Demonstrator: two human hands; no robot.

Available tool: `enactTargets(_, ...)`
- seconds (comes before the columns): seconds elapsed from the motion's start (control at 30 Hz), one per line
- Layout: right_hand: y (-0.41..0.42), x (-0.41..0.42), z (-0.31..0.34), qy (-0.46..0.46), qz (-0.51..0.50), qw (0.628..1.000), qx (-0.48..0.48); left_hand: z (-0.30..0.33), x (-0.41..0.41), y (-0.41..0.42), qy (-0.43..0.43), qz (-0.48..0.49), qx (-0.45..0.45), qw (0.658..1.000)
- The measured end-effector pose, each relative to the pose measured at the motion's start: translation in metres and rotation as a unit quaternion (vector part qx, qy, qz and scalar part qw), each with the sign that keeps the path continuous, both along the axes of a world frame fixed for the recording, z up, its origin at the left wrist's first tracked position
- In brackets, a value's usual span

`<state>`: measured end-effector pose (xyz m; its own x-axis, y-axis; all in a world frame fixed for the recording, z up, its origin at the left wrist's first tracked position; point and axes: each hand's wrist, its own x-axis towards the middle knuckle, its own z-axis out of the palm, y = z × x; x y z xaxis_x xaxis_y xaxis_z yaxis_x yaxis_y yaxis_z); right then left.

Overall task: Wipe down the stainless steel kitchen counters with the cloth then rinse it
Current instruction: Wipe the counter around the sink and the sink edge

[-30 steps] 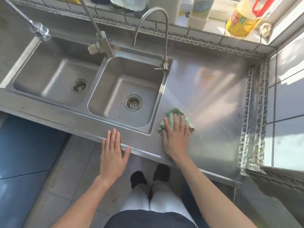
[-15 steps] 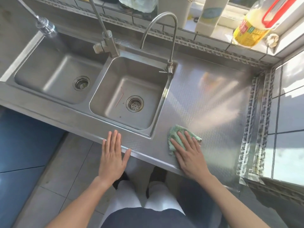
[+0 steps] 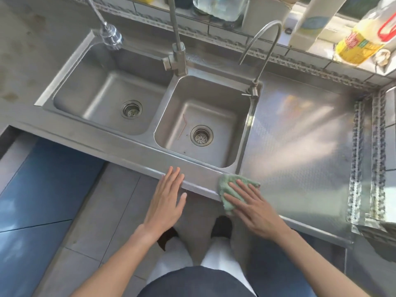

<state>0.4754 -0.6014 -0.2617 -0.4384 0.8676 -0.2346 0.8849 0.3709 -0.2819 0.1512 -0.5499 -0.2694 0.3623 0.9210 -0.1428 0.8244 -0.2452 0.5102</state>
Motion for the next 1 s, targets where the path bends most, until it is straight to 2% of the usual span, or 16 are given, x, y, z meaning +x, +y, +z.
enactTargets(0.1, 0.0, 0.005, 0.007, 0.006, -0.119, 0.993, -0.015, -0.003, -0.037, 0.016, 0.007, 0.021, 0.027, 0.999)
enactTargets(0.2, 0.018, -0.049, 0.002, -0.027, -0.274, 0.961, -0.002, -0.007, -0.065, 0.029, 0.04, 0.021, 0.029, 0.999)
enactTargets(0.27, 0.044, -0.099, -0.001, -0.039, -0.336, 0.941, 0.013, -0.013, -0.073, 0.031, 0.052, 0.0, 0.035, 0.998)
enactTargets(0.33, 0.07, -0.156, -0.004, -0.024, -0.309, 0.95, 0.023, -0.017, -0.076, 0.031, 0.051, -0.016, 0.047, 0.997)
enactTargets(0.47, 0.085, -0.234, -0.012, 0.016, -0.159, 0.987, 0.028, -0.021, -0.083, 0.032, 0.058, -0.035, 0.058, 0.996)
enactTargets(0.63, 0.042, -0.17, -0.007, 0.007, -0.077, 0.996, 0.037, -0.025, -0.088, 0.034, 0.064, -0.057, 0.057, 0.995)
enactTargets(0.7, 0.022, -0.129, -0.001, -0.013, -0.117, 0.993, 0.02, -0.027, -0.088, 0.034, 0.068, -0.062, 0.052, 0.994)
enactTargets(0.77, 0.012, -0.106, 0.006, -0.029, -0.205, 0.978, -0.005, -0.029, -0.088, 0.034, 0.071, -0.064, 0.054, 0.994)
enactTargets(0.9, 0.043, -0.136, 0.002, -0.078, -0.363, 0.928, 0.004, -0.025, -0.087, 0.033, 0.066, -0.066, 0.037, 0.995)
enactTargets(0.93, 0.059, -0.153, 0.0, -0.087, -0.376, 0.923, 0.008, -0.023, -0.087, 0.034, 0.066, -0.067, 0.031, 0.995)
enactTargets(1.0, 0.091, -0.196, -0.003, -0.067, -0.338, 0.939, 0.01, -0.017, -0.088, 0.037, 0.067, -0.071, 0.019, 0.995)
